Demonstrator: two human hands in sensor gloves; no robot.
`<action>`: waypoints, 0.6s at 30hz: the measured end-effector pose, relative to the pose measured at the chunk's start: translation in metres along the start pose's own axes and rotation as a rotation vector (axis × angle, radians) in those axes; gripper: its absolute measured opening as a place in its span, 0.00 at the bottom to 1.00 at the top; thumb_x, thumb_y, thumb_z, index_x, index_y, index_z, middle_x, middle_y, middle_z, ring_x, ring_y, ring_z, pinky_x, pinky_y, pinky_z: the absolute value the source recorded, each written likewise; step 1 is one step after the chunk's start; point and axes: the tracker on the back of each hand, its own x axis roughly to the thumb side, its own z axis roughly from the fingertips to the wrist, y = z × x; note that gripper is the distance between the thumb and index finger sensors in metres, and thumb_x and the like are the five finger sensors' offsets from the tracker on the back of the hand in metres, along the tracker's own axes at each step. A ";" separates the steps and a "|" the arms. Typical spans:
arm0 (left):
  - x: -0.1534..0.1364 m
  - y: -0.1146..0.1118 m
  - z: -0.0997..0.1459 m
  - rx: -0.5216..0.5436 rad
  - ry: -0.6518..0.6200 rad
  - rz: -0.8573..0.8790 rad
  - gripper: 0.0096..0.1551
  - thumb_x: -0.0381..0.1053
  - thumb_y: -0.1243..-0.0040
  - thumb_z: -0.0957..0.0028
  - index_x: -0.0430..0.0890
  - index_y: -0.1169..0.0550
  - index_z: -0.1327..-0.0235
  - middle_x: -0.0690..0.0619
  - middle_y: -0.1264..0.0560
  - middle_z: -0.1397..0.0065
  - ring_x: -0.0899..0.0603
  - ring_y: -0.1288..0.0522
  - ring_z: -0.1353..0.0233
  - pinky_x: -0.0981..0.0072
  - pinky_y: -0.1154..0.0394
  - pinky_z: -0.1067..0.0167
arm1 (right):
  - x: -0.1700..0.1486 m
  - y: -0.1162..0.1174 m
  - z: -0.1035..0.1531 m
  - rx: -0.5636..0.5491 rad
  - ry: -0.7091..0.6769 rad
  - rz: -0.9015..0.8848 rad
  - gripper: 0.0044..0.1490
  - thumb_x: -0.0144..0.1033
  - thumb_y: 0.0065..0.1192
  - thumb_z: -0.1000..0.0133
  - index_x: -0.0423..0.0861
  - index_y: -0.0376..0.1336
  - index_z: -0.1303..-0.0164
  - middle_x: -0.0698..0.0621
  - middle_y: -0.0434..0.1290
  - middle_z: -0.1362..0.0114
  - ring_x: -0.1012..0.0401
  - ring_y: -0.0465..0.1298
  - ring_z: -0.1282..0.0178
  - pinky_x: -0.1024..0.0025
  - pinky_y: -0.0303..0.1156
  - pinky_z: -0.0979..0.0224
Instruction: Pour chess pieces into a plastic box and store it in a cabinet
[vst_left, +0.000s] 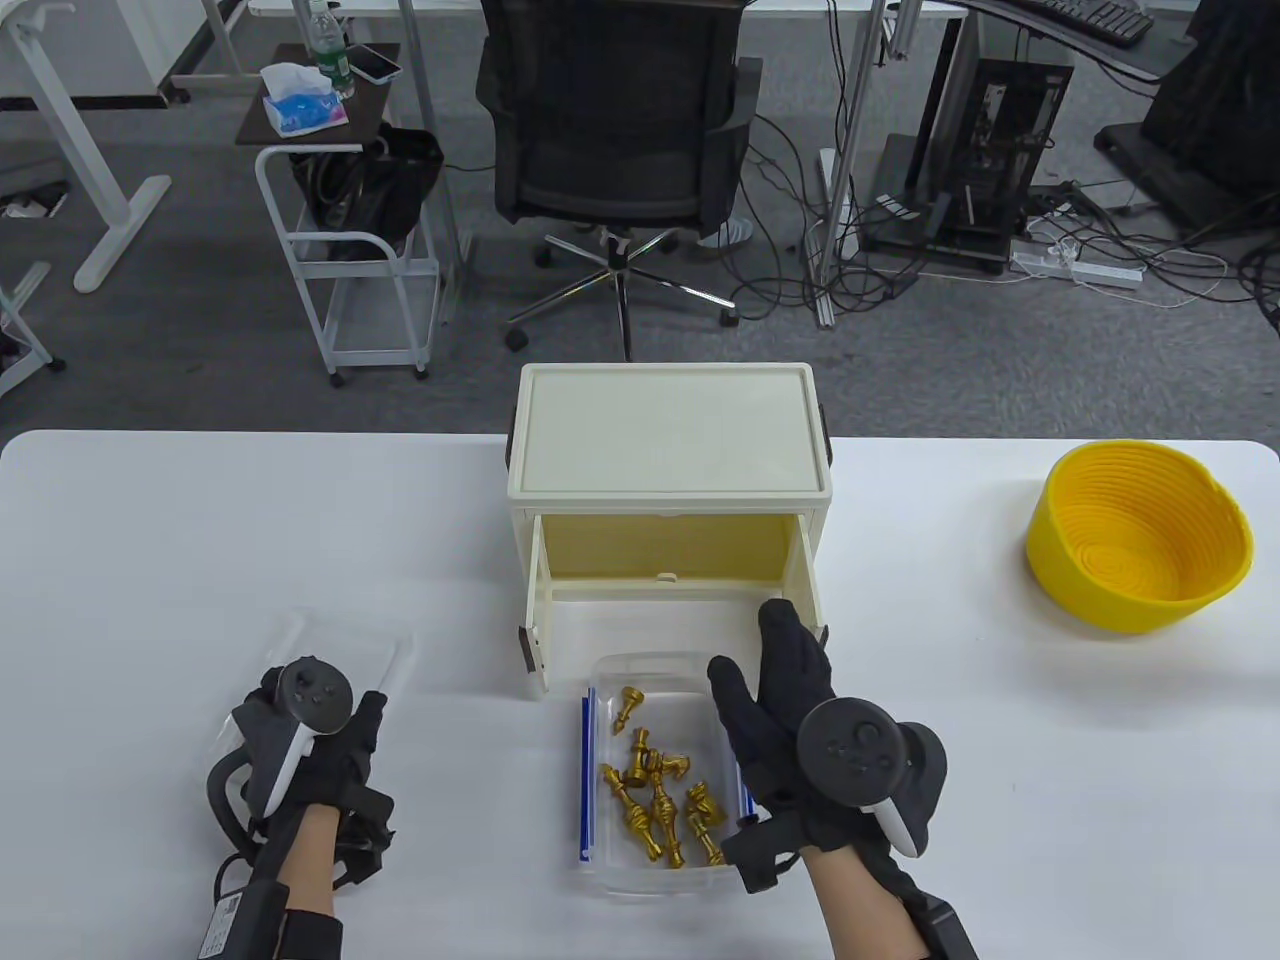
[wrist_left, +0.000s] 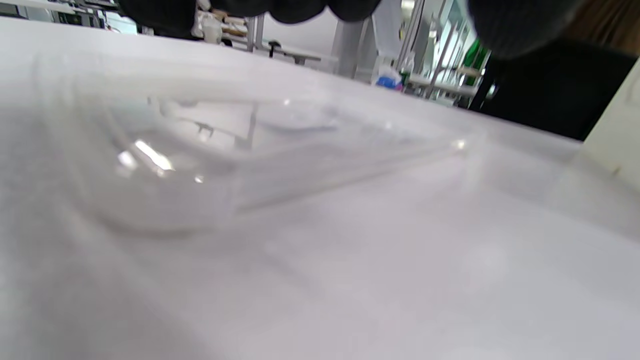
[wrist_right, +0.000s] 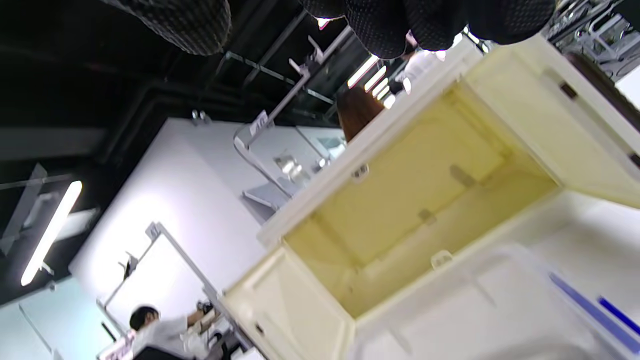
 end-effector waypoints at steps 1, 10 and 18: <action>0.001 -0.003 -0.002 -0.037 0.001 -0.022 0.50 0.67 0.52 0.40 0.41 0.51 0.17 0.35 0.56 0.13 0.27 0.56 0.17 0.28 0.46 0.25 | -0.001 0.004 0.000 0.006 -0.009 -0.004 0.51 0.52 0.48 0.30 0.25 0.41 0.16 0.23 0.56 0.21 0.26 0.57 0.24 0.32 0.64 0.28; 0.013 -0.024 -0.006 -0.118 0.036 -0.293 0.44 0.62 0.51 0.39 0.40 0.48 0.19 0.35 0.49 0.15 0.29 0.47 0.18 0.35 0.41 0.23 | -0.009 0.012 0.001 0.044 -0.006 -0.020 0.49 0.52 0.47 0.30 0.26 0.43 0.16 0.23 0.57 0.22 0.27 0.59 0.25 0.33 0.65 0.28; 0.031 -0.034 -0.003 -0.059 -0.022 -0.512 0.39 0.59 0.59 0.38 0.38 0.44 0.22 0.33 0.43 0.19 0.28 0.38 0.22 0.42 0.30 0.26 | -0.011 0.015 0.000 0.077 0.003 -0.038 0.49 0.52 0.47 0.30 0.26 0.43 0.16 0.23 0.58 0.22 0.27 0.59 0.25 0.33 0.65 0.28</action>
